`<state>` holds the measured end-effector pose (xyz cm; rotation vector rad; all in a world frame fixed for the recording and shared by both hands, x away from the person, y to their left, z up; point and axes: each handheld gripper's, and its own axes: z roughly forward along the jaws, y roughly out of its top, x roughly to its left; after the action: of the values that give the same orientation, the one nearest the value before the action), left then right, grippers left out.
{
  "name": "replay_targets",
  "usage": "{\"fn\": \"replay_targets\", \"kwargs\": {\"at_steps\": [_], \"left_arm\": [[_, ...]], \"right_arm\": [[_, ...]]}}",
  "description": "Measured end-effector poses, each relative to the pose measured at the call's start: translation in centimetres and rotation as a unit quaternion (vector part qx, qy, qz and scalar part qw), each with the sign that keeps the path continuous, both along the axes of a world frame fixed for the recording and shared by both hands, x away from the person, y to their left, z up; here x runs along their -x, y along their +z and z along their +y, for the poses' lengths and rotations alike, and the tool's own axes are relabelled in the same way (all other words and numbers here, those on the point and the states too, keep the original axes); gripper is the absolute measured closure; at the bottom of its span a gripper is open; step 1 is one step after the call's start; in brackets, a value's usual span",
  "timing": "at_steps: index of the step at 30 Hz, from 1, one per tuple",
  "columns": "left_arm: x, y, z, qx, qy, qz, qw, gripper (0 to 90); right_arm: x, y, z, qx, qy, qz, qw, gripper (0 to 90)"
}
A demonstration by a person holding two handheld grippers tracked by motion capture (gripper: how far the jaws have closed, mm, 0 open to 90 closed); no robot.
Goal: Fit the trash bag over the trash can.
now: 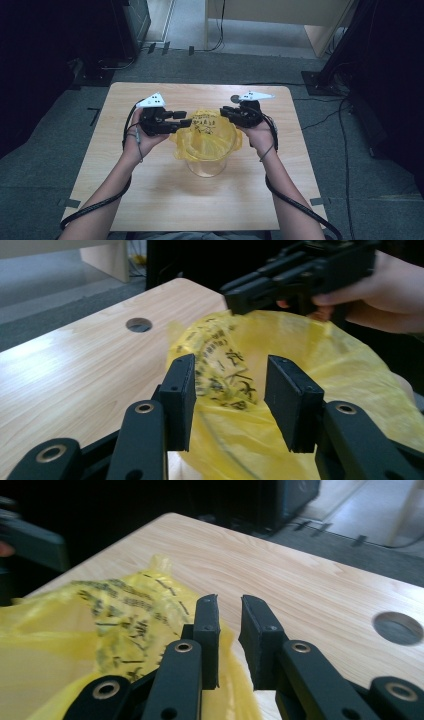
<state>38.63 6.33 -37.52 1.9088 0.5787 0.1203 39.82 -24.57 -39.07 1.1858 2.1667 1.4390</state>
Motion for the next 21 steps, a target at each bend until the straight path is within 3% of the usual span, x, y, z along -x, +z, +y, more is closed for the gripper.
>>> {"fn": "replay_targets", "kwargs": {"at_steps": [3, 6, 8, 10, 13, 17, 21], "left_arm": [[0.2, 0.4, -0.5, 0.007, -0.015, -0.001, 0.9999, 52.7], [0.4, 0.5, -1.5, 0.003, -0.035, 0.002, 0.9994, 46.1], [0.7, 0.3, -2.2, -0.016, -0.055, -0.017, 0.9982, 41.5], [0.9, 0.1, -2.9, -0.044, -0.077, -0.040, 0.9952, 40.0], [1.2, -0.3, -4.2, -0.080, -0.096, -0.028, 0.9918, 41.7], [1.3, -0.9, -5.8, -0.150, -0.108, -0.027, 0.9824, 41.5], [1.0, -1.0, -6.2, -0.160, -0.108, -0.019, 0.9810, 37.5]], "right_arm": [[0.0, -0.1, -0.1, 0.005, -0.008, 0.008, 0.9999, 78.2], [0.3, 0.1, -0.2, 0.021, -0.009, -0.008, 0.9997, 68.3], [0.6, 0.2, -0.4, 0.020, -0.004, -0.018, 0.9996, 62.4], [0.9, 0.2, -0.6, 0.018, 0.001, -0.024, 0.9995, 56.5], [1.3, 0.0, -0.8, 0.020, 0.013, -0.031, 0.9992, 48.3], [1.7, -0.4, -1.0, 0.028, 0.026, -0.038, 0.9986, 42.4], [2.2, -0.6, -1.1, 0.034, 0.040, -0.042, 0.9977, 37.7]]}}
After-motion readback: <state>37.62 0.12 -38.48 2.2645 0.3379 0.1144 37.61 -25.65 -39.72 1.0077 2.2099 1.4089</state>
